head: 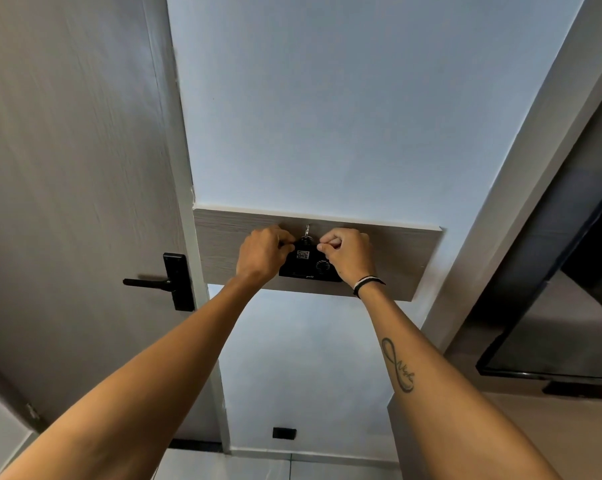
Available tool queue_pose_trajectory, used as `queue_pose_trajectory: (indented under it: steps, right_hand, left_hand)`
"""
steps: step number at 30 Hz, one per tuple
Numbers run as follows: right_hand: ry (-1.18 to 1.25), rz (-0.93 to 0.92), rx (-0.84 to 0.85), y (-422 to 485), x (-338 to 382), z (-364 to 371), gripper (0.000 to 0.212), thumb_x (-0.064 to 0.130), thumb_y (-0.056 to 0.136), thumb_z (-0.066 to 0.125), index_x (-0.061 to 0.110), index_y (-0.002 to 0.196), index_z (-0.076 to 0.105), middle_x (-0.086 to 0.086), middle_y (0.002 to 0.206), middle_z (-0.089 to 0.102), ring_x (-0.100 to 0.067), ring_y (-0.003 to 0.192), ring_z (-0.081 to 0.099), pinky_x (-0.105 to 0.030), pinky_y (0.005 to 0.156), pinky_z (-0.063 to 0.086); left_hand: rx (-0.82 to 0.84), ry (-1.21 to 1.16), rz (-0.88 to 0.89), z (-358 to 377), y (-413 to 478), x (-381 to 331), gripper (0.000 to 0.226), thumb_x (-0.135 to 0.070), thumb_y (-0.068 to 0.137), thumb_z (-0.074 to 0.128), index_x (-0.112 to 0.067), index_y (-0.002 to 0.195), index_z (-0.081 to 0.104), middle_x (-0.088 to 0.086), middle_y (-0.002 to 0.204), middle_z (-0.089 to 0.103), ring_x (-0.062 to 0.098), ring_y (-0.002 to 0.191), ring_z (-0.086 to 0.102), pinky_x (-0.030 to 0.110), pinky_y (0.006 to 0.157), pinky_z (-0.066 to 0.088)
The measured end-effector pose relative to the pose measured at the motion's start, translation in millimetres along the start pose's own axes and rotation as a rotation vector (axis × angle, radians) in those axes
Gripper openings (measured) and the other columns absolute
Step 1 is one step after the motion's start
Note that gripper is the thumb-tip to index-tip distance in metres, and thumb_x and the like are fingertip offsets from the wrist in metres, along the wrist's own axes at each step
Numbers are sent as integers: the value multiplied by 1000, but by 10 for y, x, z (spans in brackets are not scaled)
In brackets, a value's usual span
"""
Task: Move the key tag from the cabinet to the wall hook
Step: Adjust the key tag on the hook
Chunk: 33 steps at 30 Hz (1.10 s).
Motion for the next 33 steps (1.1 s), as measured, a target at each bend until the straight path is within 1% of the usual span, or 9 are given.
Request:
queue_pose_trajectory:
  steps: [5,8,10,12,15,18,21,25,33]
  right_hand:
    - [-214,-111,-116,-94,31,-192,9,25,94,73,20,89,78,0,90,79,-22,80,72,-30,68,55]
    - [-421,-198,-205,-172,72,-265,12,24,97,67,18,94,76,-3,97,75,-28,92,68,-30,64,47]
    - [-509,-247,-255,-215,92,-304,12,23,96,66,15,96,76,-6,101,72,-29,97,66,-33,66,51]
    - [-564,-288,-310,-251,102,-345,12,21,94,66,14,99,74,-7,103,68,-30,98,64,-38,73,55]
    - [-608,-312,-362,-292,78,-366,25,21,90,64,15,114,69,-10,116,64,-34,110,63,-43,90,54]
    - [-631,-305,-352,-305,47,-328,45,26,94,61,13,137,60,-17,145,57,-39,138,55,-49,114,47]
    - [-667,-277,-268,-295,11,-247,65,34,100,48,9,159,38,-20,173,28,-36,163,26,-51,131,29]
    - [-707,-281,-187,-294,-64,-118,75,38,106,43,4,167,15,-19,178,8,-33,167,9,-50,136,19]
    - [-739,-287,-203,-267,-123,-88,74,39,108,37,3,167,11,-19,178,7,-33,167,8,-50,135,20]
  left_hand:
    - [-154,125,142,-84,-142,-55,25,-9,96,67,-13,116,82,7,117,76,35,109,69,42,80,56]
    - [-257,241,259,-71,-268,-107,28,-2,89,71,-8,115,79,13,119,73,42,107,68,47,85,55]
    - [-288,307,303,-55,-316,-123,35,-1,88,70,-7,122,74,16,129,69,42,119,65,49,93,54]
    - [-286,367,308,-48,-327,-100,46,-2,91,64,-6,137,65,20,146,61,43,138,57,52,110,49]
    - [-241,405,287,-41,-320,-43,62,-2,98,49,-3,160,41,22,172,33,41,161,31,55,131,28]
    - [-190,385,279,-8,-292,29,69,-7,104,42,-4,168,17,16,179,9,33,167,9,51,136,16]
    - [-152,356,264,38,-268,95,68,-20,111,37,-6,170,6,12,181,-1,28,168,0,47,137,12]
    - [-144,338,245,83,-258,137,69,-28,113,34,-8,170,0,9,181,-4,25,168,-2,46,137,11]
    - [-155,362,249,91,-244,158,69,-28,113,34,-7,170,0,9,181,-5,25,168,-2,46,137,11]
Point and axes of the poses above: each hand's wrist, its own y-axis towards the middle knuckle, its own z-axis out of the palm, x = y × z, the point moved 9 cm from there along y, towards the middle knuckle
